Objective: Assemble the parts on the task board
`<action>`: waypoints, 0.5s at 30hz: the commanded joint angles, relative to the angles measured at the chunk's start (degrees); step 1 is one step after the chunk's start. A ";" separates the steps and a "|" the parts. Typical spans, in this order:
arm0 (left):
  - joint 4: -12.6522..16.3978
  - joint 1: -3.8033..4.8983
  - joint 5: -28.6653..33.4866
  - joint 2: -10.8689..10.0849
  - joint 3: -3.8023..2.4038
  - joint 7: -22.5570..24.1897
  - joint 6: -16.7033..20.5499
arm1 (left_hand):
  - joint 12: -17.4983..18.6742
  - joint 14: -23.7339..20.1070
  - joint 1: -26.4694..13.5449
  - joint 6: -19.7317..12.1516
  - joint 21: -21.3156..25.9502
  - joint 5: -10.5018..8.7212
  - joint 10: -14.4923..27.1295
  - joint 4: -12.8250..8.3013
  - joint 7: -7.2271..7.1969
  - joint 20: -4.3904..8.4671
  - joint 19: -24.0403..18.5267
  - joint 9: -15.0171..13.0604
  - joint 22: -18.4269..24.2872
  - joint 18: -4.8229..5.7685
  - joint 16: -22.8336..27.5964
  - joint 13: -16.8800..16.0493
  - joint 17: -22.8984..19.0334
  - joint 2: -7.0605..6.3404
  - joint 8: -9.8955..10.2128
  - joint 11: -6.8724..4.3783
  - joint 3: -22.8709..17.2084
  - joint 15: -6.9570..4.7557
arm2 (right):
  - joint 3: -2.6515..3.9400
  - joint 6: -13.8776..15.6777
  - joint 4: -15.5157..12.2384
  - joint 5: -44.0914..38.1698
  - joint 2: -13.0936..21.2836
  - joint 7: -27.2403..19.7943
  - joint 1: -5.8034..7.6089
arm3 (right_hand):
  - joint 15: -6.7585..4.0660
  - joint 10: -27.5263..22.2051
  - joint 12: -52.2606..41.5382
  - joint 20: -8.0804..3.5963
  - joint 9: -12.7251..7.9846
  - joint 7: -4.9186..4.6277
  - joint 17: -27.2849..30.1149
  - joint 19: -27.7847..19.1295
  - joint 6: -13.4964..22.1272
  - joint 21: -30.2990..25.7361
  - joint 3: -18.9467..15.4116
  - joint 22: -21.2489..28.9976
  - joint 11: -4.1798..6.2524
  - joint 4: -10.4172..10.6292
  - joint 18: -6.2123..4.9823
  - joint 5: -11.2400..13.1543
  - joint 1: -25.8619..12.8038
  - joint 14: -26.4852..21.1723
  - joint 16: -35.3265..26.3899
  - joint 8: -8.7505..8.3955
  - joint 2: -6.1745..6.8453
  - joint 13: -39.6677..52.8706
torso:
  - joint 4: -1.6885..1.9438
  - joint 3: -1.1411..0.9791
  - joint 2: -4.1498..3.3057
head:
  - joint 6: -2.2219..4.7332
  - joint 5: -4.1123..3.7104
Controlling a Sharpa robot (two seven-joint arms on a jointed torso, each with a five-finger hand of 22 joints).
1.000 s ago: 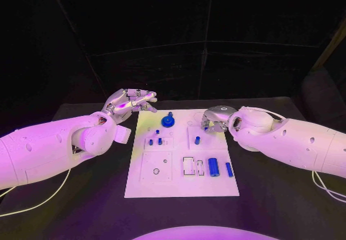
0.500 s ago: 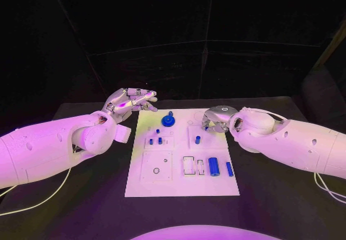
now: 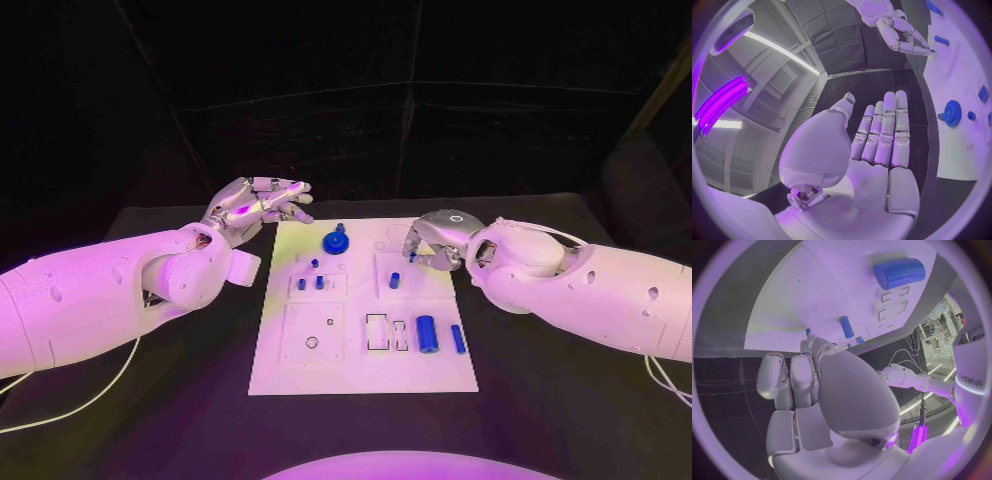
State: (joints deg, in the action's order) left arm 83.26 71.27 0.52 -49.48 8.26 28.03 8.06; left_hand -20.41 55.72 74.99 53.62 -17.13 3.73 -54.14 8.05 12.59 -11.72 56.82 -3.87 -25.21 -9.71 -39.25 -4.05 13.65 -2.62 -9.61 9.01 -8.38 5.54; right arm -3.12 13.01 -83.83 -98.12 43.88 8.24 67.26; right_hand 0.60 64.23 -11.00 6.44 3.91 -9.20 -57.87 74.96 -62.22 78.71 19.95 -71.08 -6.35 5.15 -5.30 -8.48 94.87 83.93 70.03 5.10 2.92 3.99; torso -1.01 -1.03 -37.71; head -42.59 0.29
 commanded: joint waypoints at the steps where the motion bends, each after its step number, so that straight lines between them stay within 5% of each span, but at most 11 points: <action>1: -0.05 0.07 0.62 -0.05 -0.03 0.46 -0.68 | -0.25 0.53 -0.30 -0.34 0.19 0.03 0.36 0.15 0.05 0.10 0.43 0.03 0.07 -0.77 0.40 0.07 -0.08 0.23 -0.28 0.09 0.29 0.00 | 0.09 2.72 -1.77 -0.44 0.91 0.67 0.14 | -0.32 1.63 0.16 -0.02 0.07 -0.15 0.24 0.53 -0.56 0.43 2.90 -0.23 1.18 -1.29 0.68 0.38 -2.36 0.74 0.41 -0.29 0.83 -0.08 | 0.04 0.04 -0.03 | -0.01 -0.10; 15: -0.31 0.07 0.65 0.01 -0.03 0.40 -0.62 | -0.34 0.54 -0.35 -0.43 0.33 0.03 0.49 0.31 0.11 0.07 0.49 0.03 0.28 -0.76 0.52 0.07 -0.17 0.24 -0.32 0.14 0.51 0.04 | 0.70 5.60 -10.86 0.23 2.92 1.19 0.41 | -0.29 1.60 0.14 0.00 0.07 -0.20 0.21 1.12 -0.58 0.93 5.57 -1.04 1.11 -3.01 0.85 0.35 -4.53 0.76 0.78 -0.43 1.63 -0.05 | 0.09 0.05 -0.01 | -0.10 0.64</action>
State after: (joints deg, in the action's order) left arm 82.94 71.27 0.82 -49.50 8.27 27.96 8.04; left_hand -20.41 55.72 75.00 53.53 -17.13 3.73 -53.94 8.22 12.67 -11.72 56.82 -3.87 -24.97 -9.71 -39.01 -4.06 13.54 -2.62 -9.61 9.21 -8.21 5.54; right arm -2.49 16.33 -94.19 -97.84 46.77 9.04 67.54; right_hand 0.60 64.83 -10.87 6.45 3.92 -9.39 -57.59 75.79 -62.40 79.27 25.21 -72.08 -5.92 2.13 -5.31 -8.32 90.75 83.93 70.45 4.88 4.51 3.84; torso -0.97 -0.98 -37.72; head -42.69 0.80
